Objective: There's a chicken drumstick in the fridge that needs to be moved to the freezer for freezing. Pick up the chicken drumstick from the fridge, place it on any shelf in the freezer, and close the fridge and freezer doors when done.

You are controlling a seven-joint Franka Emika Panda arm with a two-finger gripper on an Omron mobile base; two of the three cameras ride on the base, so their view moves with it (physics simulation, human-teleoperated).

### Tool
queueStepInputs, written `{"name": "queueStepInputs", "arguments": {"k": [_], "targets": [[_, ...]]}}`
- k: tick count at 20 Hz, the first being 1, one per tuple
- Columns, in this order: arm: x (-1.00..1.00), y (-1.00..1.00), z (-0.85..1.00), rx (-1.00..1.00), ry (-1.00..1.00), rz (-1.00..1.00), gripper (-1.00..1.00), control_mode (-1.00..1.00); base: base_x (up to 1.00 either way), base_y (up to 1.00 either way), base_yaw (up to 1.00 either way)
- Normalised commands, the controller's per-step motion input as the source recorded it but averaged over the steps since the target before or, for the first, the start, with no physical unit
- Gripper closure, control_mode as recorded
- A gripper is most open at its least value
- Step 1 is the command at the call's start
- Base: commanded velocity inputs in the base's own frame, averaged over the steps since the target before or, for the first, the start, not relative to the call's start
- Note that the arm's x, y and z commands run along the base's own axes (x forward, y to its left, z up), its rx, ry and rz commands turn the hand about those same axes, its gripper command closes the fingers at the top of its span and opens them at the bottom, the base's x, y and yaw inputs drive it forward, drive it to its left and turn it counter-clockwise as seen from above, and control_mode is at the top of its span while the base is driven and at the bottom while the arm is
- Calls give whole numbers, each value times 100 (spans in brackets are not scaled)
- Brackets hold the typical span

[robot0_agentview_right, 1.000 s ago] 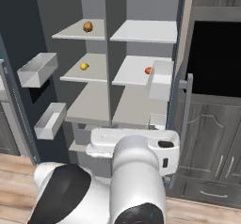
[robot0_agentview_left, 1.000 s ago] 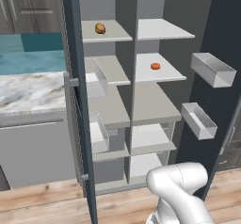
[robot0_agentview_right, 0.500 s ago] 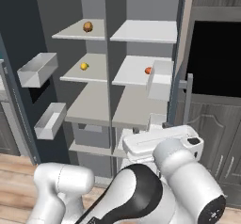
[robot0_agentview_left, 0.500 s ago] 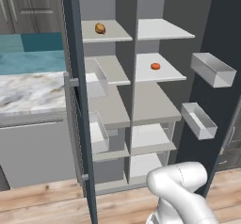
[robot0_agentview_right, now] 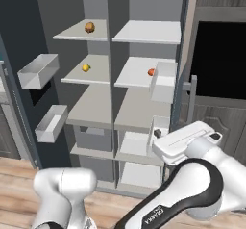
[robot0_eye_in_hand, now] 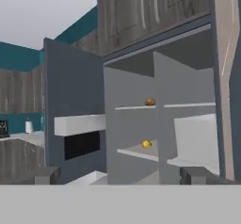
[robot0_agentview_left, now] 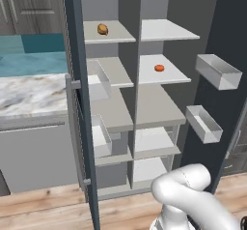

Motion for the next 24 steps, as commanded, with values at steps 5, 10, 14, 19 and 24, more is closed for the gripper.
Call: {"name": "queueStepInputs", "arguments": {"k": [5, 10, 14, 19, 24], "targets": [[44, -33, -9, 3, -1, 20, -100, -100, 0, 0, 0], [43, -18, -18, 1, 0, 14, -100, -100, 0, 0, 0], [52, 0, -21, 0, 0, 3, -100, -100, 0, 0, 0], [57, -5, -27, 0, 0, 0, -100, -100, 0, 0, 0], [36, -27, -20, 0, 0, 0, -100, -100, 0, 0, 0]]}}
